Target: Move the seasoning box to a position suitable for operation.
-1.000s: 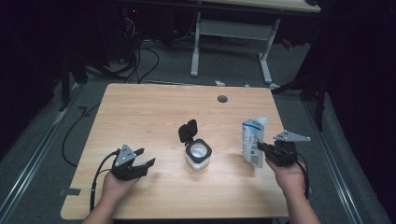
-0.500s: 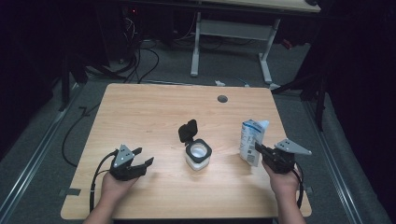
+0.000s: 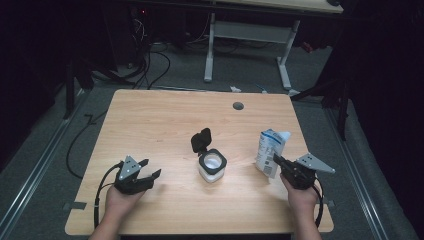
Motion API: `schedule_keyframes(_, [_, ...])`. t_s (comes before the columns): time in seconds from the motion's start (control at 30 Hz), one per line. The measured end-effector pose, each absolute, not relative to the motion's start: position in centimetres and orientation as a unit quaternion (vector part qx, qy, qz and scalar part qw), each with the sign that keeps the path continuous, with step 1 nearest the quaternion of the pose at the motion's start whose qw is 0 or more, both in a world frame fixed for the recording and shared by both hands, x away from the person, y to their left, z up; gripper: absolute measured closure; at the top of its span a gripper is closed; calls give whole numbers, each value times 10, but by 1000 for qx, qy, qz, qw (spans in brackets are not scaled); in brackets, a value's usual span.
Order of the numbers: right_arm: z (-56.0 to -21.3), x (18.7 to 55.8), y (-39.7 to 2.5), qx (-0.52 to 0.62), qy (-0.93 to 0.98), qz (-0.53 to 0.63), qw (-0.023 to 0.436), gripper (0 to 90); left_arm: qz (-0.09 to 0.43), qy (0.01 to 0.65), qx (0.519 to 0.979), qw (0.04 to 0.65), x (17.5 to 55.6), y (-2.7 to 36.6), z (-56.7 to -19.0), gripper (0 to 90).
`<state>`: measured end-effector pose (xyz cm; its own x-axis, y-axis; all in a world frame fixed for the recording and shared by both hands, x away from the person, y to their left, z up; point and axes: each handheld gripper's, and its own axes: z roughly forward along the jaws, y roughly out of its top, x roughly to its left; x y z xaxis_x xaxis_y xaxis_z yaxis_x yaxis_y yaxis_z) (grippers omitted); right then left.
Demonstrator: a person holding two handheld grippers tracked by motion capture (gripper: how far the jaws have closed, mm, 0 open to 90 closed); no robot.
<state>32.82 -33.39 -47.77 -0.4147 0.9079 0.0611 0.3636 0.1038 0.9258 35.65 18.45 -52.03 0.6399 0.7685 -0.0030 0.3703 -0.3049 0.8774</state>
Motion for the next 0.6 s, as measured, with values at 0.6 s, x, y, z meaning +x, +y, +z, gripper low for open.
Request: schedule_keyframes(0.6, [-479,336,-330,454,684,493,289,900,221,382,771,459,338,209,-522,370])
